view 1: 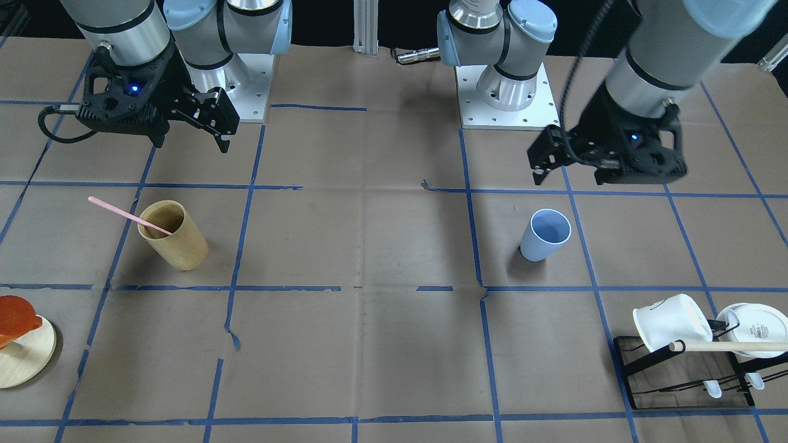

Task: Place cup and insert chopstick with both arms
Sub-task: 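Lower the left gripper over the light blue cup lying on its side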

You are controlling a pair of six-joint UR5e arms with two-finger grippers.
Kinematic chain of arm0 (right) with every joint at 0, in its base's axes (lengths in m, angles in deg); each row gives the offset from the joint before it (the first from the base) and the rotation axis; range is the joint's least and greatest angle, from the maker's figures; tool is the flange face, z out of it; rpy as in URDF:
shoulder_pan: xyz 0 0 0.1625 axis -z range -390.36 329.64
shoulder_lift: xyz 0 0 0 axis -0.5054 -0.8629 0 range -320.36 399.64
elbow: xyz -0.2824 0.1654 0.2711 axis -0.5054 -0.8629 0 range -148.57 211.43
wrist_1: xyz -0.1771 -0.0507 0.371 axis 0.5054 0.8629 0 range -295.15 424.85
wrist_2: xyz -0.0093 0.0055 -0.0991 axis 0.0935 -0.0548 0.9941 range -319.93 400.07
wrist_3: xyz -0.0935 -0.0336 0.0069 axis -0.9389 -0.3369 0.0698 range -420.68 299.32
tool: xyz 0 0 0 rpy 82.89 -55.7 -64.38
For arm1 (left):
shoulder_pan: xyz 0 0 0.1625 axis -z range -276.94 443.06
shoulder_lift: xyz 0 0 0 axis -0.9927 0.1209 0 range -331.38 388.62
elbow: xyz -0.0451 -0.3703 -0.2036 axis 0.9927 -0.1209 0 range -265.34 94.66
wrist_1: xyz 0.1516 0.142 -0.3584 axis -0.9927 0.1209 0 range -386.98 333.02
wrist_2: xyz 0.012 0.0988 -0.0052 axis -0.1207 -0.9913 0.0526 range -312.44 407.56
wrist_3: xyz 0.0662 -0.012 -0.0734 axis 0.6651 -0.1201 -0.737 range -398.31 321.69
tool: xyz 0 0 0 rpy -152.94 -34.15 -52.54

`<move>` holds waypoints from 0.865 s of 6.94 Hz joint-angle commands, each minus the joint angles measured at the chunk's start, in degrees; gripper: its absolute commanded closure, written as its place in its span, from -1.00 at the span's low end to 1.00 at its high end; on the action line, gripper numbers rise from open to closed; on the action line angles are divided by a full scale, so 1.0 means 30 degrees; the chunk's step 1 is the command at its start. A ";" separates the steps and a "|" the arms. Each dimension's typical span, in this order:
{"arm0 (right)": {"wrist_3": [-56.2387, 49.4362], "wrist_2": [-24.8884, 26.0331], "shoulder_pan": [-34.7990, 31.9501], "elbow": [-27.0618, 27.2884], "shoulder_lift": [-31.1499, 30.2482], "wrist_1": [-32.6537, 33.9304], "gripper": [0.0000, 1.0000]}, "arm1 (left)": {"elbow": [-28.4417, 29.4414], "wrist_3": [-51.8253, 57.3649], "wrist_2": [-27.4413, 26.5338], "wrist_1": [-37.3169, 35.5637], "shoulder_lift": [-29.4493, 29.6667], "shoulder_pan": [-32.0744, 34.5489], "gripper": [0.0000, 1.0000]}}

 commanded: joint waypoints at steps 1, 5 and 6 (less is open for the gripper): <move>-0.0025 0.0009 0.0028 0.0037 0.0015 0.0080 -1.00 | -0.2542 0.2791 0.0015 -0.1867 0.0524 -0.1716 -0.98; 0.0004 0.0009 0.0028 0.0038 -0.0014 0.0110 -1.00 | -0.5780 0.2662 -0.0131 -0.5637 0.1781 -0.3506 -0.97; 0.0004 0.0009 0.0000 0.0038 0.0044 0.0110 -1.00 | -0.6101 0.2602 -0.0102 -0.5721 0.2221 -0.3537 -0.97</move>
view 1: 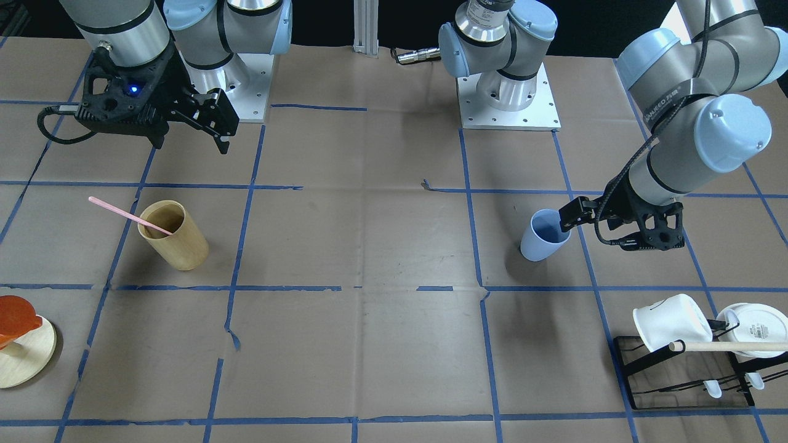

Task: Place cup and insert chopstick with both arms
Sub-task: 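Grasp the light blue cup with the left gripper and lift it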

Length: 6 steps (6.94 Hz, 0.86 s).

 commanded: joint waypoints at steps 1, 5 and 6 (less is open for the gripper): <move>0.0000 0.0000 0.0014 0.0029 0.0034 -0.0007 -1.00 | -0.0728 -0.0136 -0.0047 -0.0196 0.0552 -0.0034 -0.86; -0.0029 -0.0029 0.0014 0.0029 0.0063 0.0022 -1.00 | -0.1229 -0.0429 -0.0018 -0.0197 0.1284 -0.0180 -0.28; -0.0029 -0.0029 0.0014 0.0029 0.0063 -0.0007 -1.00 | -0.1229 -0.0313 -0.0018 -0.0168 0.1314 -0.0151 0.21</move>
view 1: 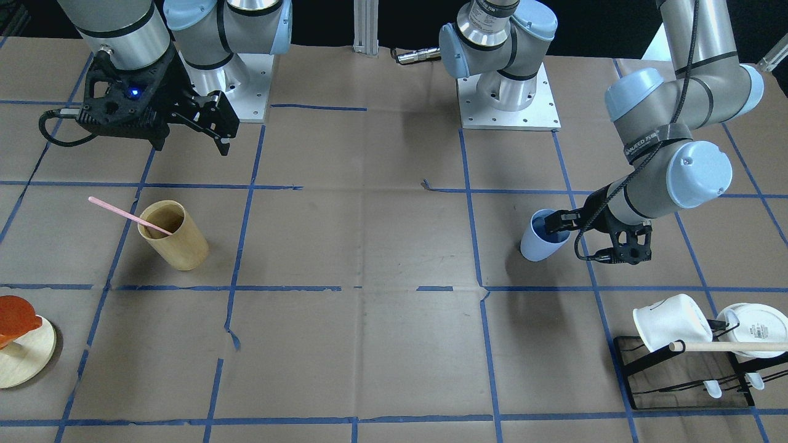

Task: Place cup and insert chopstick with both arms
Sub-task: 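Grasp the light blue cup with the left gripper and lift it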

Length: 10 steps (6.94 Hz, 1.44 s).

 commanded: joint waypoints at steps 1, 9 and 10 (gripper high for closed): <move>0.0000 -0.0001 0.0000 0.0000 0.0002 0.0007 -1.00 | -0.0019 0.0023 -0.0017 0.0029 0.0101 0.0022 0.70; -0.5275 -0.0030 0.0554 0.0029 0.0525 0.0645 -0.99 | 0.4694 -1.1820 0.1008 -0.1715 0.2228 0.9405 1.00; -0.7333 -0.0146 0.1195 0.0030 0.0935 0.1144 -0.99 | 0.5075 -1.4017 0.0980 -0.2425 0.2819 1.0905 1.00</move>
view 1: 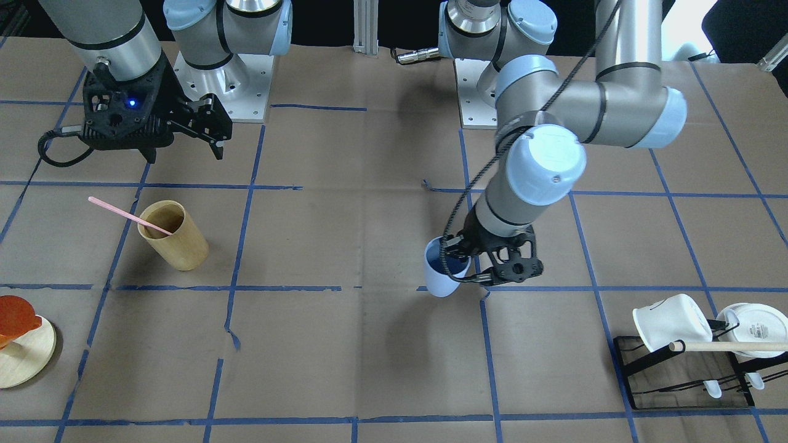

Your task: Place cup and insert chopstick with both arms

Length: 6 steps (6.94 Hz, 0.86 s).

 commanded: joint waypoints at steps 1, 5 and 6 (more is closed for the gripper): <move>-0.5254 -0.0237 0.1604 0.0184 0.0493 0.0675 -0.99 | 0.0651 -0.3046 0.0493 -0.1067 0.1240 0.3039 1.00; -1.4678 -0.0238 0.3749 0.4168 0.0464 0.6916 -0.98 | 0.1325 -0.3282 0.0823 -0.1945 0.2179 0.3810 0.01; -1.5264 -0.0761 0.4362 0.4199 0.0551 0.6916 -0.98 | 0.1094 -0.3370 0.0328 -0.1830 0.2210 0.3810 -0.49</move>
